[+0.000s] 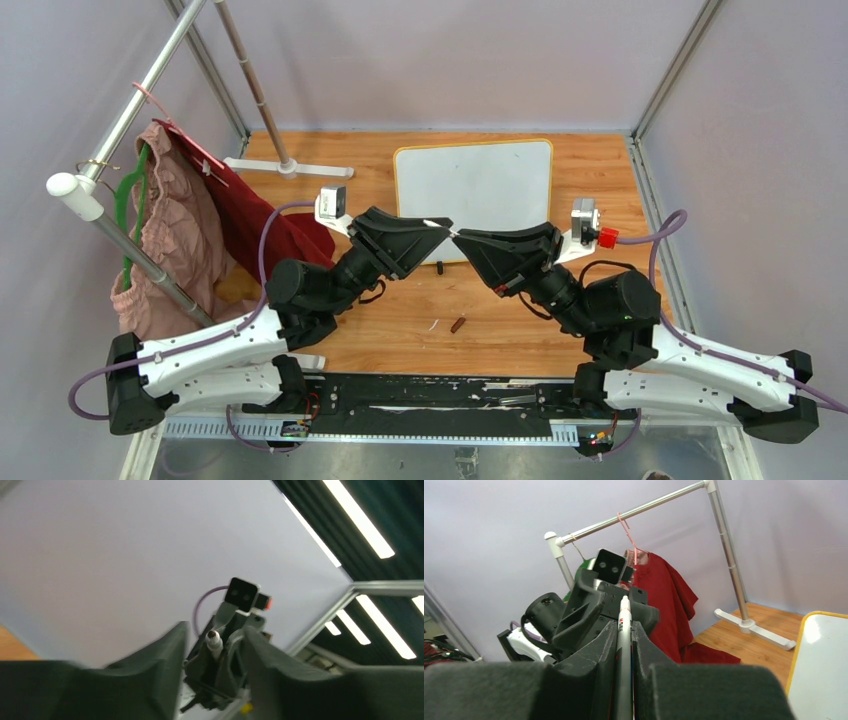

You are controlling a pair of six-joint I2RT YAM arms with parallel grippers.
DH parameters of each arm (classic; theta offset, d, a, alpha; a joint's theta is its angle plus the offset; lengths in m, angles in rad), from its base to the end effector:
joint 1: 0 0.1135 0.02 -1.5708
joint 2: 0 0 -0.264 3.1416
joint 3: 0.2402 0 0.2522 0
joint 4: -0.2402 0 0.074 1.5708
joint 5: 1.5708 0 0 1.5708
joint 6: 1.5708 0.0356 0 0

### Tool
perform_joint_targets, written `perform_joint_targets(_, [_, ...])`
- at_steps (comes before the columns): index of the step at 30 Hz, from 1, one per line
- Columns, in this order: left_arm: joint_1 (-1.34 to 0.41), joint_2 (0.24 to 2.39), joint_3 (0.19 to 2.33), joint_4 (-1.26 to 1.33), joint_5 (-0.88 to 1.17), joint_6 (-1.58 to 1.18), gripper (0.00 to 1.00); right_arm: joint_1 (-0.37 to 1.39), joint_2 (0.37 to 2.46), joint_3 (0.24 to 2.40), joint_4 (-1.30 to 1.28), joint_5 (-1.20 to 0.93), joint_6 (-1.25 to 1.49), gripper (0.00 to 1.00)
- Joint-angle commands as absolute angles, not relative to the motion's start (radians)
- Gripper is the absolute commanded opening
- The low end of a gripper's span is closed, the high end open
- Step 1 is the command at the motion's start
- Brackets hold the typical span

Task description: Write a sentence on the whiteboard

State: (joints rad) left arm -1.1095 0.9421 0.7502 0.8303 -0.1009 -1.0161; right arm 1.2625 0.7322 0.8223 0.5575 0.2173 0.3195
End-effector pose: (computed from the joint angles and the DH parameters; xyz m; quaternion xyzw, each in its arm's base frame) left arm 0.0942 -0.1815 0.4044 -0.0240 0.4505 -0.7685 0.4538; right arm 0.0525 0.1396 0.4374 -0.1146 0.4385 0.5989 0.6602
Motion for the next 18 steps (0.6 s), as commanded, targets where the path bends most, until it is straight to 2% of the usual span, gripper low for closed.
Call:
perform_joint_targets(1, [-1.115, 0.885, 0.711, 0.776, -0.122, -0.939, 0.66, 1.253, 0.698, 0.892, 0.443, 0.257, 0.247, 0.00])
perform_joint_targets(2, [-1.115, 0.857, 0.706, 0.718, -0.136, -0.889, 0.78, 1.253, 0.685, 0.909, 0.376, 0.286, 0.229, 0.00])
perform_joint_targets(4, [-1.115, 0.788, 0.701, 0.572, -0.176, -0.789, 0.84, 1.253, 0.651, 0.930, 0.254, 0.357, 0.184, 0.00])
perform_joint_targets(9, [-1.114, 0.658, 0.733, 0.142, -0.314, -0.454, 0.86, 1.253, 0.562, 0.943, 0.047, 0.535, 0.047, 0.00])
perform_joint_targets(15, [-1.103, 0.747, 0.874, -0.240, -0.507, -0.187, 0.88, 1.253, 0.535, 0.927, -0.082, 0.697, -0.082, 0.00])
perform_joint_targets(18, [-0.962, 0.808, 0.898, -0.287, -0.400, -0.215, 0.88, 1.253, 0.543, 0.890, -0.088, 0.736, -0.103, 0.00])
